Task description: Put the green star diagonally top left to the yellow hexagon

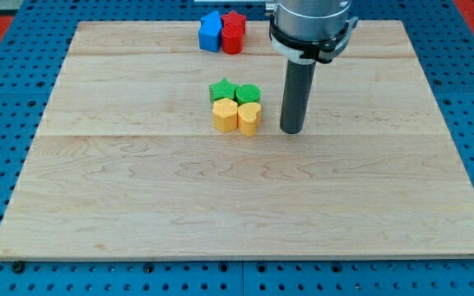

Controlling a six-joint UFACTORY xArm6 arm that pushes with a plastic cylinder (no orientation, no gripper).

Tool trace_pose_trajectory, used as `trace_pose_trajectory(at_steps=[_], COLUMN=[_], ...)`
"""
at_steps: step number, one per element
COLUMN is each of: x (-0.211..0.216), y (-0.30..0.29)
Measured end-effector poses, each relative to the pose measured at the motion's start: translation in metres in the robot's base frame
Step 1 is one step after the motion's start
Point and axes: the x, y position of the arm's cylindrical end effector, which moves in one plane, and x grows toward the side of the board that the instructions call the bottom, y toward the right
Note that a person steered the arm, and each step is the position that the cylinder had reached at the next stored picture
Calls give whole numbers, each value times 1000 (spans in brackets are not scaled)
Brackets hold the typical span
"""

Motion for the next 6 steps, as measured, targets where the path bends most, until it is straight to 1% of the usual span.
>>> trace_pose_trajectory(at_steps=[1,2,3,5,6], x=[0,17,5,-53,-69], y=[0,19,26,29,13])
